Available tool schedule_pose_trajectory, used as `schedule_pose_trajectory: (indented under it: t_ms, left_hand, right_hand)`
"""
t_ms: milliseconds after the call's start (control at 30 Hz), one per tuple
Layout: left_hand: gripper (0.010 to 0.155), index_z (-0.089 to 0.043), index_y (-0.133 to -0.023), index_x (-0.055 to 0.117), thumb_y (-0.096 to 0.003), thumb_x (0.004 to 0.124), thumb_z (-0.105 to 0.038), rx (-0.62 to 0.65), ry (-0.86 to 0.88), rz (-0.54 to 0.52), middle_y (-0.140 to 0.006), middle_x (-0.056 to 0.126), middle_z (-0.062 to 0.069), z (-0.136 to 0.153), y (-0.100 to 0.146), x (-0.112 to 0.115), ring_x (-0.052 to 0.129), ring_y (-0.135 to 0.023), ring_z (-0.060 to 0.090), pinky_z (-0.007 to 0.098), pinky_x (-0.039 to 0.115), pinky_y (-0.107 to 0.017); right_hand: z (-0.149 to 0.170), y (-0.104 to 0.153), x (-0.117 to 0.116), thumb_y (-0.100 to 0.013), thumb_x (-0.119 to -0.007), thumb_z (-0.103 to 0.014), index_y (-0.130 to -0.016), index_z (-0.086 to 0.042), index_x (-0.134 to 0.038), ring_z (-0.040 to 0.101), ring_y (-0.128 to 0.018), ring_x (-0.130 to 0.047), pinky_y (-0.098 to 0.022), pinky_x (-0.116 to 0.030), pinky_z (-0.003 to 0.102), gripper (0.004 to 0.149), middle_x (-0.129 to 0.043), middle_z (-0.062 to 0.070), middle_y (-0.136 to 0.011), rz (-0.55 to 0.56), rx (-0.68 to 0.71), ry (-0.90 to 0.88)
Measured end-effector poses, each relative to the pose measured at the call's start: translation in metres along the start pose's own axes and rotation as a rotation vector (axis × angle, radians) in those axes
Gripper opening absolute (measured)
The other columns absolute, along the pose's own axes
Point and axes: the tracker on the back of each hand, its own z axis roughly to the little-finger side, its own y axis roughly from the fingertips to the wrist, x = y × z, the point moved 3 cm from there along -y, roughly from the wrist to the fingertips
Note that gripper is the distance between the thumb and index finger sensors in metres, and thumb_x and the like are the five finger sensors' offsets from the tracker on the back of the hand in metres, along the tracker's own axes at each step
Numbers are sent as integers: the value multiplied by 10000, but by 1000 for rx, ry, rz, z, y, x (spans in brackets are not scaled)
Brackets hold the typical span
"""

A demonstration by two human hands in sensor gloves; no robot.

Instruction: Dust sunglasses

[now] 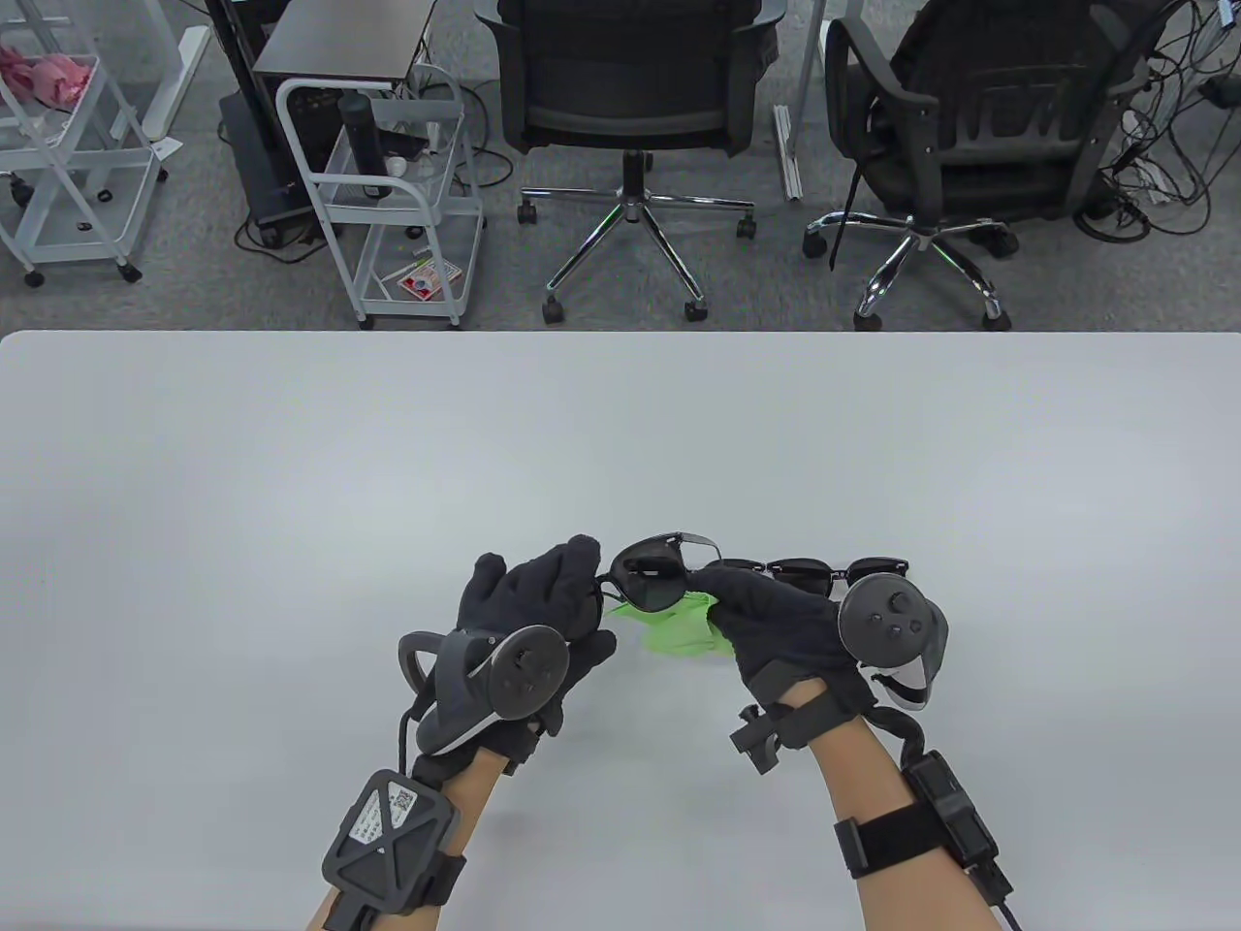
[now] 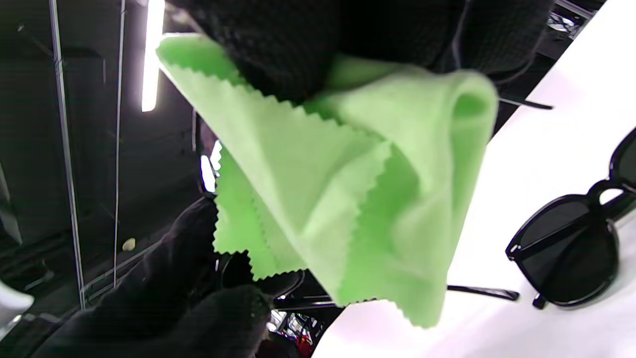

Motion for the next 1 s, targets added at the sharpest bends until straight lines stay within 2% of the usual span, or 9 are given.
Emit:
schedule_pose_trajectory:
  t_ms: [133,300,600,667,733,867,933,1000]
  left_hand:
    - [888,-432,-1064,481,-288,834,-682,27,-99,-69,-1064,682,-183,-8,2,-10,893,-949,135,524,586,-789]
    - [882,-426,-1060,495,-290,851,-665,37,-240,-113,-1058,679,-173,-13,3,-12,889,-942,147,527,584,-781]
    - [872,-429,-1056,496,-297,888,-605,27,-261,-131,-1069,644,-172,-9,2,-17,842,-975,172,538,570,-781]
    - [866,-436,-1051,505,-295,891,-607,30,-242,-127,-1065,649,-178,-8,2,-18,845,-972,169,534,574,-781]
    - [864,-450,-1052,497,-296,879,-625,59,-197,-94,-1067,644,-196,-9,2,-14,851,-977,146,521,584,-788]
    - [864,-449,-1051,495,-296,879,-620,68,-246,-102,-1066,644,-191,-16,2,-13,855,-975,154,523,593,-782]
    - [863,-455,-1049,499,-294,886,-617,74,-215,-100,-1065,647,-193,-16,3,-13,856,-972,154,523,591,-785]
    - [864,-457,-1048,501,-292,886,-622,82,-257,-115,-1060,652,-190,-17,3,-15,860,-963,151,521,593,-784]
  right_hand:
    - [8,1,-3,-409,-880,-260,-771,-213,-929,284,-602,-1096,-548,-796,575,368,-1045,41,-716,-10,-68,-115]
    - [20,1,-10,-402,-890,-262,-770,-208,-932,284,-628,-1093,-555,-784,574,374,-1047,37,-728,-69,-124,-300]
    - [25,2,-16,-411,-884,-274,-789,-203,-914,283,-660,-1082,-569,-774,569,386,-1033,41,-757,-106,-139,-432]
    - [23,2,-14,-420,-879,-267,-799,-194,-906,291,-665,-1077,-569,-771,576,387,-1026,51,-764,-106,-120,-397]
    - [20,2,-8,-426,-873,-285,-805,-207,-899,275,-675,-1077,-579,-775,565,388,-1023,35,-771,-55,-99,-309]
    - [20,1,-14,-427,-877,-282,-817,-181,-892,284,-671,-1077,-579,-770,572,403,-1020,51,-771,-103,-94,-407]
    - [19,1,-14,-429,-876,-288,-820,-177,-889,279,-670,-1079,-578,-773,570,407,-1023,50,-766,-111,-91,-376]
    - [19,1,-15,-433,-876,-301,-827,-179,-882,275,-677,-1075,-581,-770,569,413,-1019,45,-773,-121,-89,-378]
